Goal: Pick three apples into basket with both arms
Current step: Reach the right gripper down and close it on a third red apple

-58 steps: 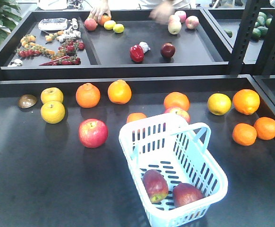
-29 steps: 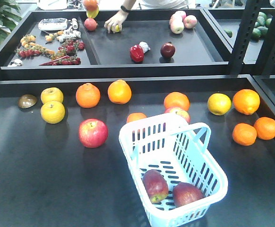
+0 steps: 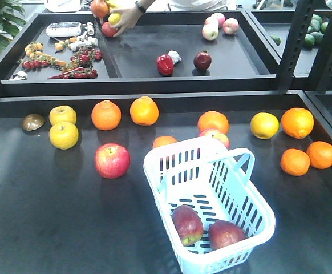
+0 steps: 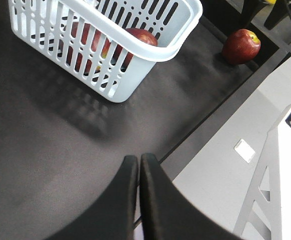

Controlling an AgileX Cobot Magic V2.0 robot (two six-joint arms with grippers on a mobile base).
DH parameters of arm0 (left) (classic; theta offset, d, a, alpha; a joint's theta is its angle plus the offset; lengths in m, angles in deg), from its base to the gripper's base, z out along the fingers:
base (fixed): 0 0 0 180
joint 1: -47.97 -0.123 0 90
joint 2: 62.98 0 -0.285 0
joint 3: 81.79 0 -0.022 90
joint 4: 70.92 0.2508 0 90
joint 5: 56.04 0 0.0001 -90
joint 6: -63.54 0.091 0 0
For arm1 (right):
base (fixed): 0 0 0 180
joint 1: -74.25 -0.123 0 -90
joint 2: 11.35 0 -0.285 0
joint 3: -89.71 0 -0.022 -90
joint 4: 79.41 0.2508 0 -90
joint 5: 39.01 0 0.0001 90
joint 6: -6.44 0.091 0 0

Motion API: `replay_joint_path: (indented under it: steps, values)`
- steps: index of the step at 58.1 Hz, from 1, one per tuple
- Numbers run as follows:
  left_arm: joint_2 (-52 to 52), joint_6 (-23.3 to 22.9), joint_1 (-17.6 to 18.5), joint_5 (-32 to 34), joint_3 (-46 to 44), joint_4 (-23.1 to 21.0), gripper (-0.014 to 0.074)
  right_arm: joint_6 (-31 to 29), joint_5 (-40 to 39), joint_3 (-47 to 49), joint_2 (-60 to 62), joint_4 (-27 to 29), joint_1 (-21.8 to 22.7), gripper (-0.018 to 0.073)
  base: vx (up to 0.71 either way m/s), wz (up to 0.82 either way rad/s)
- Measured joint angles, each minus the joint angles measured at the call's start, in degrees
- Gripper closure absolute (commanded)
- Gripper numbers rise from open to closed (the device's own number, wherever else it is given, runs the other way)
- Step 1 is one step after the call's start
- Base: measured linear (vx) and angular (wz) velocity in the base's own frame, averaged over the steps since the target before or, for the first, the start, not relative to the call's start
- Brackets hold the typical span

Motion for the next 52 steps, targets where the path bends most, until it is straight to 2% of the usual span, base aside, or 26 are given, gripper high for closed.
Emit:
replay_joint_path:
  steps: [43, 52]
  values:
    - [0.00, 0.00, 0.00, 0.00, 0.00, 0.00, 0.0603, -0.05, -3.74, 0.16, -8.84, -0.17, 0.00, -0.0033, 0.00, 0.00]
    - [0.00, 0.00, 0.00, 0.00, 0.00, 0.00, 0.0603, -0.05, -3.92, 0.16, -9.48, -0.25, 0.00, 0.0035, 0.00, 0.00]
